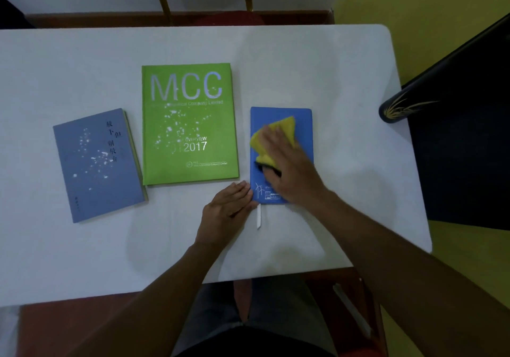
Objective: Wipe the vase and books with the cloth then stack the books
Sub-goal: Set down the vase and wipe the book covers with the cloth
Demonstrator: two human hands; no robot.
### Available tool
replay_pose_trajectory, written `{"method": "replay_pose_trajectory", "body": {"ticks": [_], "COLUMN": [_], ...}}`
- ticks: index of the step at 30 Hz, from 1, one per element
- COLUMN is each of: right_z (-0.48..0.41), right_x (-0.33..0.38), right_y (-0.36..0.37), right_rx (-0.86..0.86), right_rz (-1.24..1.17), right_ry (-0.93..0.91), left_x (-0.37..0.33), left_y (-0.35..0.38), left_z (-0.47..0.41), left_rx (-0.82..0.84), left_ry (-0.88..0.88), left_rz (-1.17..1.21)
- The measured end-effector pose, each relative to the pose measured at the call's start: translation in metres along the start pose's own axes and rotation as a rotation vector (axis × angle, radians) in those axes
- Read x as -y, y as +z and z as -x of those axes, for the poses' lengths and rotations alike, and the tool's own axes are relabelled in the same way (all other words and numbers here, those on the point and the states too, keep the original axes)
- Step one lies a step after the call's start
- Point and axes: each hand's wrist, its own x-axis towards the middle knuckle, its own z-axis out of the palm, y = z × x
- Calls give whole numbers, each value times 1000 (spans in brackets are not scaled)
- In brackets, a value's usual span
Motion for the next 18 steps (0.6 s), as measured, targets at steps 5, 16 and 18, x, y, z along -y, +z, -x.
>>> {"method": "replay_pose_trajectory", "body": {"ticks": [5, 16, 18], "right_z": [73, 47, 66], "right_x": [4, 9, 10], "right_y": [-6, -8, -4], "right_rx": [148, 62, 101], "right_rz": [-37, -117, -107], "right_ry": [-257, -140, -224], "left_x": [-1, 1, 2], "left_y": [-2, 1, 1], "left_z": [-1, 1, 1], "left_rx": [-7, -29, -14], "left_ry": [31, 9, 18], "left_rz": [-6, -1, -4]}}
